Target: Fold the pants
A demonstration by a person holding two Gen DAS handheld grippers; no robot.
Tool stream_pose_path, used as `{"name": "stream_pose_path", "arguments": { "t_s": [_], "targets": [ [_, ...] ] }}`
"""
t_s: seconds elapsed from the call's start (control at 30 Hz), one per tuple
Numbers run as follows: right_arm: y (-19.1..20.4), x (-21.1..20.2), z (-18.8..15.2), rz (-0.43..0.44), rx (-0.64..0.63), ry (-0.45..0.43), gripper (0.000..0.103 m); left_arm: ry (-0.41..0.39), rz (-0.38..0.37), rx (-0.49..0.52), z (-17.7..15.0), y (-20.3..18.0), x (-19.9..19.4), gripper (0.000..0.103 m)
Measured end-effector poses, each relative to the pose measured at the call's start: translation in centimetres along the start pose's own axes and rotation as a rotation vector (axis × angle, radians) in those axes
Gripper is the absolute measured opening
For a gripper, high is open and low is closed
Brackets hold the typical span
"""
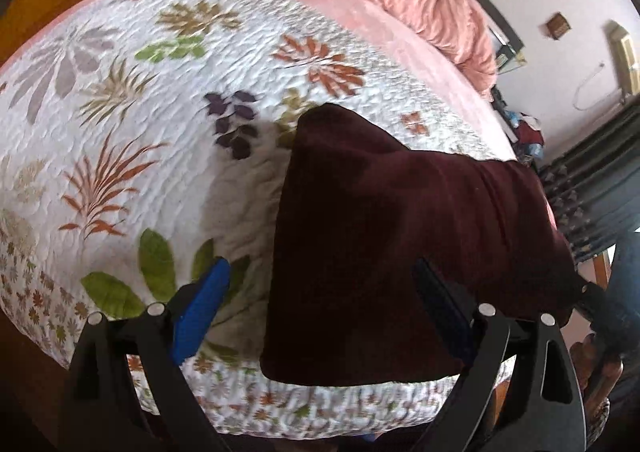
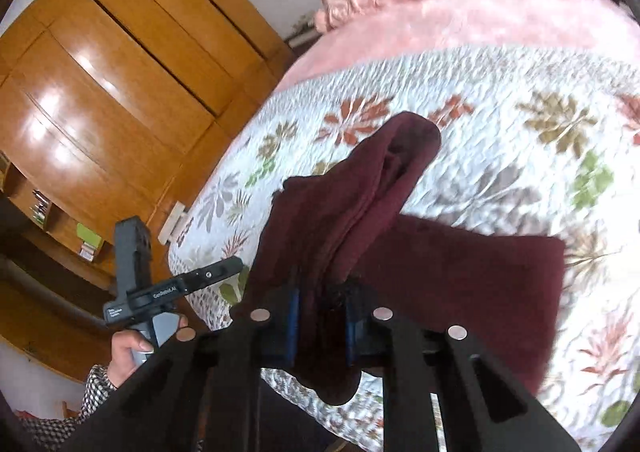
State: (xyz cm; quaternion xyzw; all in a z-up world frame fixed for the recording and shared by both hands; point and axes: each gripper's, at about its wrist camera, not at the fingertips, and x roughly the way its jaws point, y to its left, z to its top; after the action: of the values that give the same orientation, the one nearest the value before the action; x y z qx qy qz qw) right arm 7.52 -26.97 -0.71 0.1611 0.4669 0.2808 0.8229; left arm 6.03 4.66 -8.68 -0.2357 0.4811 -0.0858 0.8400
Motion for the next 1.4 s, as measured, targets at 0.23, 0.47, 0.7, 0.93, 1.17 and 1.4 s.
{"name": "stream_pose_path", "arguments": {
  "t_s": [0.23, 0.47, 0.7, 0.93, 1.17, 1.4],
  "targets": [
    [-3.6, -3.5, -0.7, -0.068, 0.037, -0.017, 0.017, 0.029, 0.011, 0.112, -0.6, -4.7, 1.6, 0.092],
    [-8.5, -4.2, -3.0, -0.105, 0.134, -0.014, 0.017, 0.073, 0.078, 0.208, -2.5, -7.3, 4.2, 0.092],
    [-14.2, -0.8, -6.6, -0.198, 0.221, 0.08, 0.019, 0.135, 0.105, 0.214, -3.4, -7.3, 7.0, 0.092],
    [-13.2, -3.4, -5.4, -0.22, 0.138, 0.023, 0.048, 0.135, 0.103, 0.213, -3.1, -7.5, 6.9, 0.092],
    [-15.2, -1.6, 0.6, -0.195, 0.187, 0.011, 0.061, 0.117, 0.133, 0.258, -1.7, -9.1, 7.1, 0.092],
    [-18.5, 3.3, 3.1, -0.136, 0.28, 0.1, 0.028, 0.16, 0.164, 0.246, -1.4, -8.6, 9.4, 0.093]
  ]
}}
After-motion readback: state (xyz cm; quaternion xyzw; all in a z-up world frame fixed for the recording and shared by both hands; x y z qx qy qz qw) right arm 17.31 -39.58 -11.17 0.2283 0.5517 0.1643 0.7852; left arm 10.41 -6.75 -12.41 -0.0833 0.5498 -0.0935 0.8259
